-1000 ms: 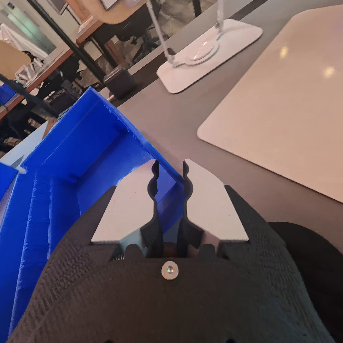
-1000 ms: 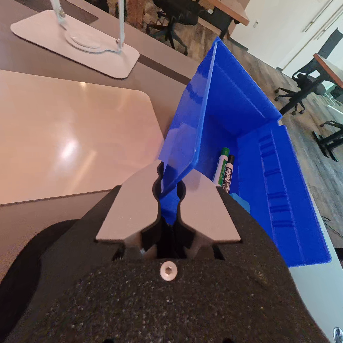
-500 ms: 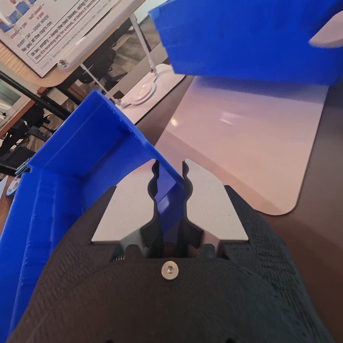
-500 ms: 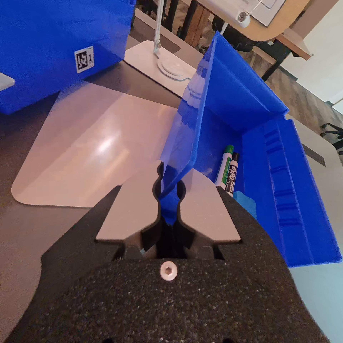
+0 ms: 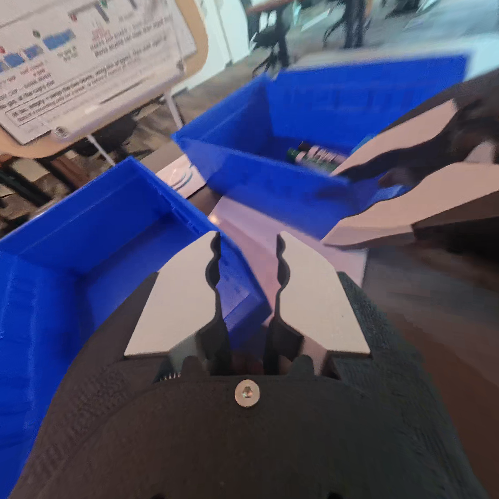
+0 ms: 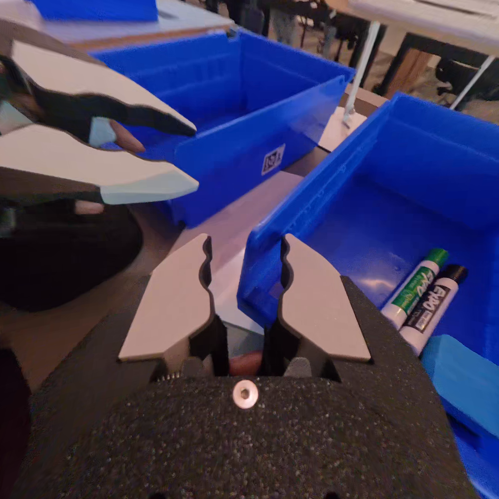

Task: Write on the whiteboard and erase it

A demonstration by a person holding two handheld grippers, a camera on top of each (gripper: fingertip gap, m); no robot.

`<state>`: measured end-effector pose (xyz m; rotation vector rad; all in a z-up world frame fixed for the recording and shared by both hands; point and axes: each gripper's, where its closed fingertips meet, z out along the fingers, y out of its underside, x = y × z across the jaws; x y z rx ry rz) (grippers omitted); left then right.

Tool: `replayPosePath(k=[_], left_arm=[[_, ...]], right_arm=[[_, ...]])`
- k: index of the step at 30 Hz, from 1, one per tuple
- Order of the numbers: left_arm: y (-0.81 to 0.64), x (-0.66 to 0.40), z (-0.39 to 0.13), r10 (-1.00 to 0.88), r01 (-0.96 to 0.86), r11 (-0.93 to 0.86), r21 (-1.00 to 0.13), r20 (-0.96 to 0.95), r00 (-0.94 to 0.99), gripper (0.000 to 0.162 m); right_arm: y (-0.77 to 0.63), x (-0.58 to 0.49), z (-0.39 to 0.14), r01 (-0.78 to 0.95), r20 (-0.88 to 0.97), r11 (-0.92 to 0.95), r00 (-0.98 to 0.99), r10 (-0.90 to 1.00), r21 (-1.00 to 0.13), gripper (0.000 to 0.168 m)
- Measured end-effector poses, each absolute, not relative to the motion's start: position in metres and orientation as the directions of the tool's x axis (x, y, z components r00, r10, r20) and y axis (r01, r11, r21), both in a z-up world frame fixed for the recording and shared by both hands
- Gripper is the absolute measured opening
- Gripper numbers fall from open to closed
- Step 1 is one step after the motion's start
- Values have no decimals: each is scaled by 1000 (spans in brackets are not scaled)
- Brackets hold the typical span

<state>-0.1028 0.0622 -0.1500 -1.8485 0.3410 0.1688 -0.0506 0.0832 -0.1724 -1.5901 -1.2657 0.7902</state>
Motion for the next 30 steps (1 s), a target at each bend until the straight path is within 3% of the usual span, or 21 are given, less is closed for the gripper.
replayPosePath(k=[5, 7, 10, 13, 16, 20, 24, 28, 30], left_arm=[[49, -45, -119, -364, -48, -148, -988, 9, 931, 54], [49, -31, -118, -404, -39, -118, -992, 12, 915, 59], [55, -17, -126, -426, -107, -62, -992, -70, 902, 79], [65, -6, -146, -438, -110, -146, -983, -35, 898, 97], [79, -7, -158, -384, -71, -205, -976, 14, 923, 102], [97, -11, -166, -342, -89, -240, -967, -1, 940, 103], [115, -15, -174, -298, -104, -275, -956, -18, 955, 103], [126, -21, -181, -263, -107, -309, -945, -23, 964, 94], [130, -26, -182, -241, -109, -311, -944, -33, 970, 77]], right_arm=[[89, -10, -113, -5, -135, -138, 222, 966, -990, 78], [109, 23, -100, -86, -125, -102, 319, 939, -991, 85], [142, 80, -92, -147, -96, -23, 514, 852, -989, 94], [172, 129, -94, -117, -48, 45, 686, 726, -992, 101], [197, 158, -104, -12, 23, 51, 774, 632, -999, 98], [221, 154, -143, 185, 70, -101, 735, 675, -978, 95], [230, 132, -162, 250, 48, -166, 672, 739, -954, 84], [235, 116, -180, 350, 128, -150, 657, 743, -925, 79], [238, 111, -187, 408, 168, -153, 650, 741, -900, 74]])
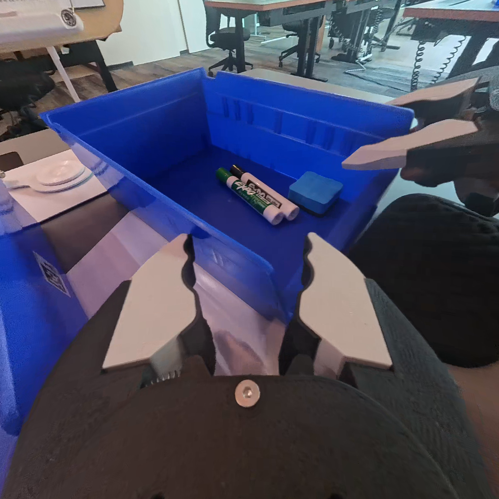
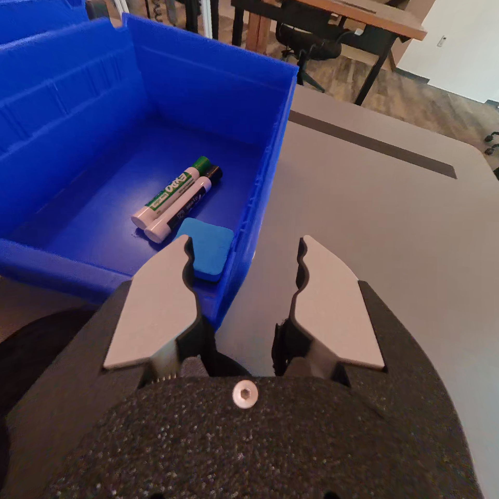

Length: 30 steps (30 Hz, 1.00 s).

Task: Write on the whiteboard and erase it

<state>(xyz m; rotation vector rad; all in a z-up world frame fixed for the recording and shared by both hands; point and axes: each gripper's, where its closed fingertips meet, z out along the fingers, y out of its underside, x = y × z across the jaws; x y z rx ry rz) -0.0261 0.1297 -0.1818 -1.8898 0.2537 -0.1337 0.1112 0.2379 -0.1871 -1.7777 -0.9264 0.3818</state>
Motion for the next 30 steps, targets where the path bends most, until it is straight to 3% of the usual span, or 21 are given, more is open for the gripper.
replayPosePath(k=[6, 13, 23, 30], left_arm=[[133, -44, -182, -156, -158, -322, -933, -112, 981, 47], [128, -51, -175, -98, -232, -300, -925, -212, 972, 30], [100, -61, -96, -58, -292, -174, -940, -287, 956, 25], [61, -120, -56, 43, -328, -190, -925, -342, 939, 23]], right_arm=[[234, 100, -195, 494, 193, -186, 619, 762, -849, 16], [222, 105, -179, 512, 283, -167, 684, 672, -843, 11], [189, 99, -92, 460, 337, -66, 734, 589, -886, 10], [164, 29, -57, 452, 345, 10, 667, 660, -892, 13]])
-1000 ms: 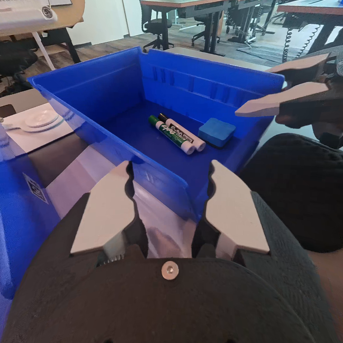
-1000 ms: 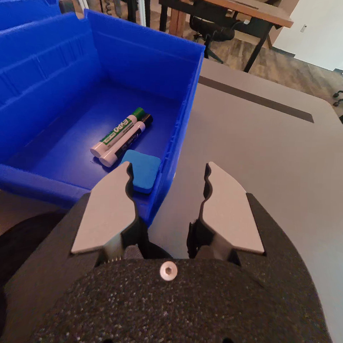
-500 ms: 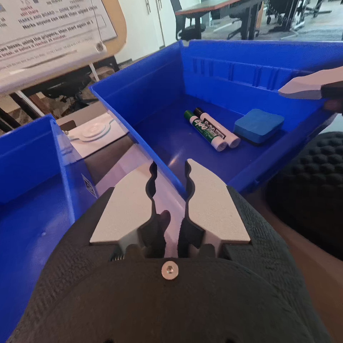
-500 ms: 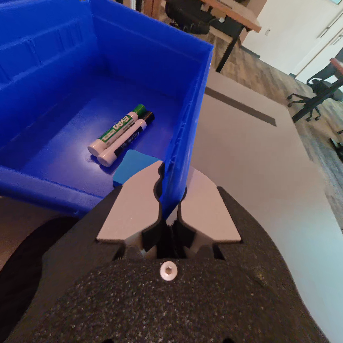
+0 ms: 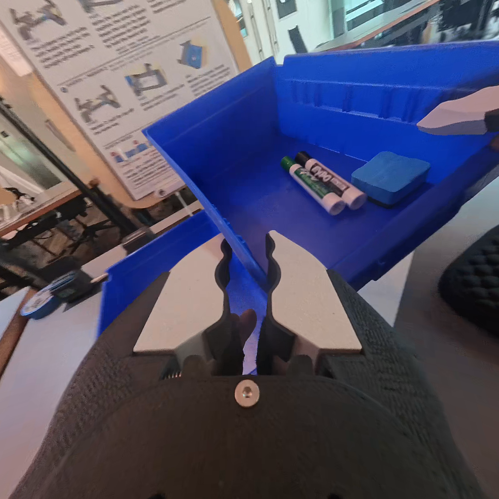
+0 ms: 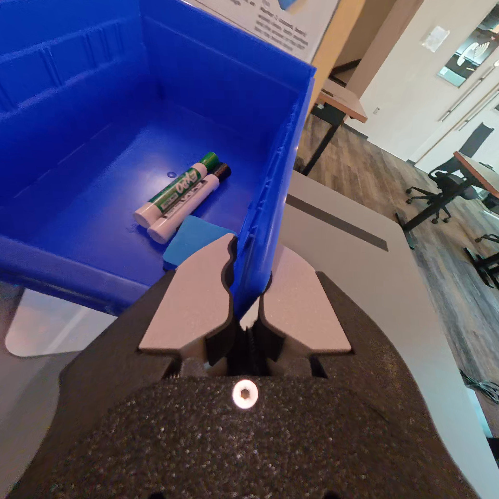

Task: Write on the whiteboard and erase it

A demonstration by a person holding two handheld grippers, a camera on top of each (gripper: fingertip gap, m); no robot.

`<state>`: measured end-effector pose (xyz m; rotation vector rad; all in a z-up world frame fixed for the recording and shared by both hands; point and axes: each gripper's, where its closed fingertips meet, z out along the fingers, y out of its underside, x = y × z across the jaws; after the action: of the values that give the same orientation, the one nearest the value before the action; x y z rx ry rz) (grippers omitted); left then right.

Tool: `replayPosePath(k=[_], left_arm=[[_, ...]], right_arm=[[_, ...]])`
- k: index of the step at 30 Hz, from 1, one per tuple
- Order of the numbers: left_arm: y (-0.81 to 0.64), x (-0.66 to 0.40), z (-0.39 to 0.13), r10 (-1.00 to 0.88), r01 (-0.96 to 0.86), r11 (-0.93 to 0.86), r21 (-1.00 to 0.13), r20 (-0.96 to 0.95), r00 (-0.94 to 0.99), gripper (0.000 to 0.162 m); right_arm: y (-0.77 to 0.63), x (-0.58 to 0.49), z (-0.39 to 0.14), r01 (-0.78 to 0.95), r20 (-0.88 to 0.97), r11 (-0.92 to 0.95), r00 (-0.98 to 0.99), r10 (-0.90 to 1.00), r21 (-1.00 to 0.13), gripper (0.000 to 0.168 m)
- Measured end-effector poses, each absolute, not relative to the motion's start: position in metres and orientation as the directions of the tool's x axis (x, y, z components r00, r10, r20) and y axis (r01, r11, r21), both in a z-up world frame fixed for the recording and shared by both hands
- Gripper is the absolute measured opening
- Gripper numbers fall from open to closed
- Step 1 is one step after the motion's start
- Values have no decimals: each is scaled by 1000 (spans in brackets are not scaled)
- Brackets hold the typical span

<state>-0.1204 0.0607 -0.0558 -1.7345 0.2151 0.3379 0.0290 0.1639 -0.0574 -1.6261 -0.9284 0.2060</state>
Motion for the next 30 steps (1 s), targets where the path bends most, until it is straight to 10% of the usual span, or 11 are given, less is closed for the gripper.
replayPosePath(k=[17, 30], left_arm=[[-157, -336, -37, 474, -341, -439, -831, -536, 699, 22], [-234, -396, -106, 508, -181, -474, -862, -435, 744, 21]], right_arm=[[1, -258, -64, 183, 187, 148, 224, 956, -972, 17], [-77, -317, -131, 297, 198, 166, 81, 977, -940, 24]])
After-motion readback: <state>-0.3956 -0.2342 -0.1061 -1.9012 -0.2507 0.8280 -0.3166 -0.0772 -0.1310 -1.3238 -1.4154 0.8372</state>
